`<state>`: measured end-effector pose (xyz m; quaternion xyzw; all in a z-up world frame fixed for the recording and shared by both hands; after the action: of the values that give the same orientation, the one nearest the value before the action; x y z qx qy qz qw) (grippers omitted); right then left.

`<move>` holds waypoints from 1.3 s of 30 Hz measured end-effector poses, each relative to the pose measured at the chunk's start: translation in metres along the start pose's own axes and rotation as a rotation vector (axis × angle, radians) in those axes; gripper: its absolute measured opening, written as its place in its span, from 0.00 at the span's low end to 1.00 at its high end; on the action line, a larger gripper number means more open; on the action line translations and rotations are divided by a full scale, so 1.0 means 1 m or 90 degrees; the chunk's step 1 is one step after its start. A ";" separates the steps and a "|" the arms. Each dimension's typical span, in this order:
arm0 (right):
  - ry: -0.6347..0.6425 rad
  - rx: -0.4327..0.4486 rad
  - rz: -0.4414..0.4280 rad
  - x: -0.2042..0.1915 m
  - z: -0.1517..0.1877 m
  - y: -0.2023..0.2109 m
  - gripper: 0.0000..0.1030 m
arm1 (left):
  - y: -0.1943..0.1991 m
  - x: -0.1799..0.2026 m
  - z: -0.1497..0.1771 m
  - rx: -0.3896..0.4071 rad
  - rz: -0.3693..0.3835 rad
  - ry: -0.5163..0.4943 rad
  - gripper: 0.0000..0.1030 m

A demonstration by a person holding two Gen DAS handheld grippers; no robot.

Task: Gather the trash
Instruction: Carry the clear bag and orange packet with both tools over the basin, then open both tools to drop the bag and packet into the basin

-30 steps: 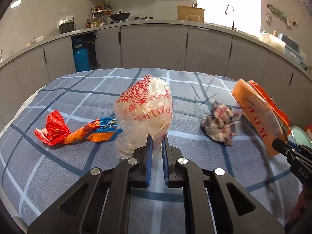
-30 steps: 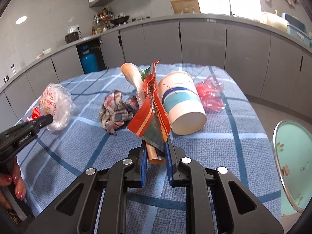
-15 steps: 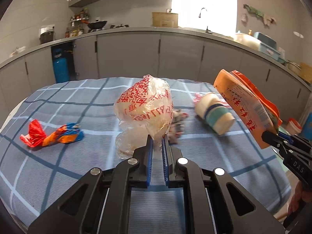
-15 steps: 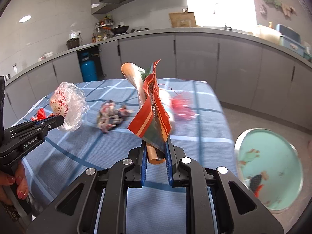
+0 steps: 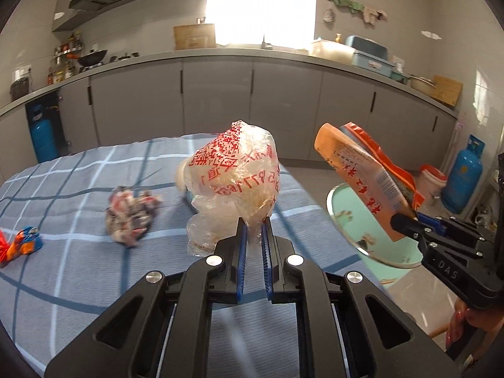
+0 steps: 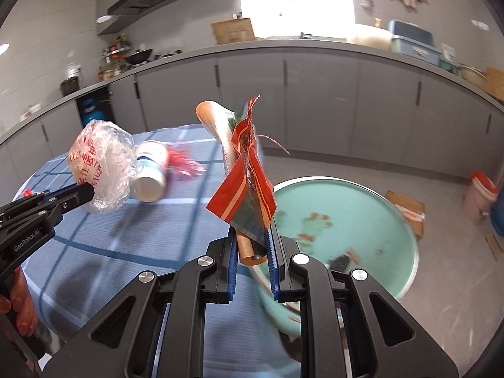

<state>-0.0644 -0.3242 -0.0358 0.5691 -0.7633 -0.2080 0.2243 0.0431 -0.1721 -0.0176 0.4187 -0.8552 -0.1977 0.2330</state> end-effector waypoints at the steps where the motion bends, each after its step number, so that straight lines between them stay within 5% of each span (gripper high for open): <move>1: -0.009 -0.002 0.005 0.006 0.003 0.001 0.17 | -0.003 0.008 0.001 -0.003 0.007 -0.004 0.10; 22: -0.108 -0.059 0.081 0.078 0.047 -0.009 0.18 | -0.070 0.115 0.024 -0.074 0.064 -0.049 0.10; 33: -0.158 -0.095 0.069 0.098 0.059 -0.021 0.23 | -0.112 0.145 0.031 -0.114 0.081 -0.080 0.12; 36: -0.163 -0.102 0.074 0.100 0.060 -0.023 0.29 | -0.117 0.146 0.033 -0.122 0.082 -0.081 0.19; 39: -0.173 -0.099 0.086 0.104 0.059 -0.022 0.36 | -0.117 0.142 0.034 -0.117 0.071 -0.076 0.50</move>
<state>-0.1080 -0.4263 -0.0858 0.4638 -0.8049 -0.3258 0.1758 0.0203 -0.3490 -0.0747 0.3348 -0.8680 -0.2864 0.2293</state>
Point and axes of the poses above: each gripper's, at about its wrist camera, not at the fingertips, and y roughly against the way its jaws point, x to its right, z to its underside, the point moved 1 cm from there along -y, roughly the way its jaws point, and after that the axes turned 12 degrees about y, right-handed, at the moved point
